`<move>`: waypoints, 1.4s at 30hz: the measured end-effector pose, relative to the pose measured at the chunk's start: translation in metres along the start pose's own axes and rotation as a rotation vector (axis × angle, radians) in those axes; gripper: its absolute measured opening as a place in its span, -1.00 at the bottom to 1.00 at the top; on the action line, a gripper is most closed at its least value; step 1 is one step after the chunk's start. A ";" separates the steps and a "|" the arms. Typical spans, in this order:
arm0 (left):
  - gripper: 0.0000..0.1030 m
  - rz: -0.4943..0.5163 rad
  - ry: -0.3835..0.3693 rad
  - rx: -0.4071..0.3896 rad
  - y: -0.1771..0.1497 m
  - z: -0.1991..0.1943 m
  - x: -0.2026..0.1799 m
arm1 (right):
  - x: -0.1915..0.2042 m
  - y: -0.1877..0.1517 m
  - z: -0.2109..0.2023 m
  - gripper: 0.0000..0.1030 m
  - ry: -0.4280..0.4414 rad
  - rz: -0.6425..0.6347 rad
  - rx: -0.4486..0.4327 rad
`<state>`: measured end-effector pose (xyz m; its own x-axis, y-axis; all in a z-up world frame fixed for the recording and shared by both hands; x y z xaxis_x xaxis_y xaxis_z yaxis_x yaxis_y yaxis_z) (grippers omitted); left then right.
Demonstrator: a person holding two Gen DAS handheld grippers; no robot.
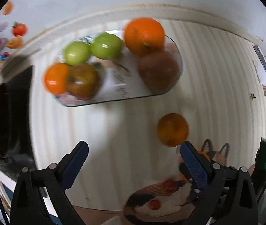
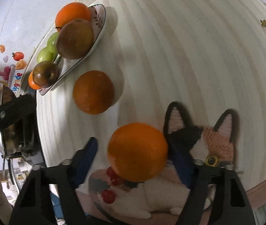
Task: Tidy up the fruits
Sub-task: 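Grasp an orange with the left gripper while the right gripper grasps another orange, then lower the orange onto the plate with the left gripper while the right gripper places its orange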
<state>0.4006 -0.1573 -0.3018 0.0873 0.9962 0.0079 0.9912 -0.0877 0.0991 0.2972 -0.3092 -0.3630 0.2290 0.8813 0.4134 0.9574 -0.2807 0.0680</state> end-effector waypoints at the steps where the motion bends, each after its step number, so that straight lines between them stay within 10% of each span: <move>1: 0.95 0.000 -0.010 0.017 0.002 0.006 -0.005 | -0.002 0.002 -0.002 0.30 0.007 -0.001 -0.008; 10: 0.90 0.075 -0.049 0.142 0.008 0.062 -0.048 | -0.036 0.001 -0.023 0.29 -0.051 0.013 -0.004; 14: 0.01 0.078 -0.082 0.166 0.003 0.077 -0.053 | -0.044 0.003 -0.026 0.30 -0.046 0.021 0.002; 42: -0.01 -0.135 -0.053 0.100 -0.079 0.073 0.083 | 0.024 0.001 0.006 0.33 -0.013 -0.112 0.106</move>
<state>0.3366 -0.0682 -0.3818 -0.0446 0.9977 -0.0510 0.9990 0.0444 -0.0040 0.3044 -0.2860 -0.3583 0.1209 0.9101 0.3965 0.9902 -0.1386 0.0162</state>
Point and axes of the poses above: each gripper's, at about its wrist camera, not at the fingertips, and z roughly the way its jaws point, x to its left, y to its top, the point moved 6 cm from there along z, roughly the way its jaws point, and after that the axes turned 6 degrees about -z, right-handed, at the moved point
